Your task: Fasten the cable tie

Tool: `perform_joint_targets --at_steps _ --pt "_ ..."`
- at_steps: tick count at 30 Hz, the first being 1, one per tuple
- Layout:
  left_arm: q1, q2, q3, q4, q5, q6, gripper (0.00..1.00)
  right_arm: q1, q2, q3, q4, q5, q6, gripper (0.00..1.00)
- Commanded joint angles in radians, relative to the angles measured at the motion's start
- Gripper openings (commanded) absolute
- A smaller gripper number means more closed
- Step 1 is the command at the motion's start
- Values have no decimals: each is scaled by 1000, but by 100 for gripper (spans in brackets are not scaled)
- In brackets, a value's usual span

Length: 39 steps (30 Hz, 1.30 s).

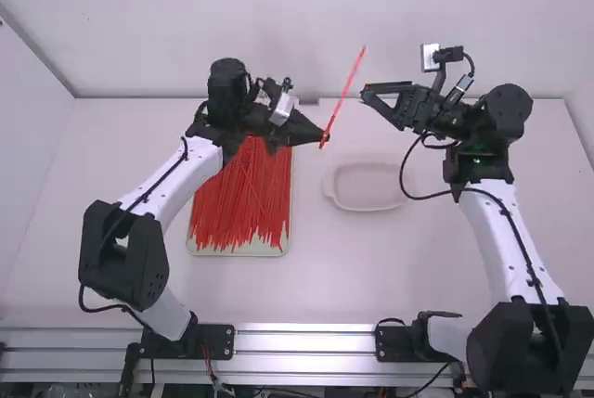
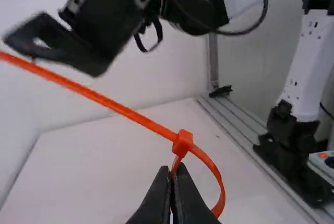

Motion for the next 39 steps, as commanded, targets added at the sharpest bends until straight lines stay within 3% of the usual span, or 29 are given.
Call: perform_joint_targets --at_steps 1,9,20,24,28,31,37,39 --pt "6 11 0 97 -32 -254 2 0 -22 27 -13 -55 -37 98" --pt "4 11 0 417 -97 -484 2 50 -22 27 -130 -18 -143 98" --pt "-5 11 -1 435 -136 -518 2 129 -22 27 -123 68 -139 91" --pt "-5 11 -1 435 -135 -519 2 143 -22 27 -124 93 -139 84" --pt "-5 11 -1 436 -97 -519 2 146 -22 27 -120 104 -139 69" --pt "-5 11 -1 435 -75 -518 2 137 -22 27 -120 103 -138 47" --pt "-30 11 -1 436 -76 -518 2 153 -22 27 -120 124 -150 41" --pt "-28 11 -1 436 -79 -518 2 151 -22 27 -121 123 -158 33"
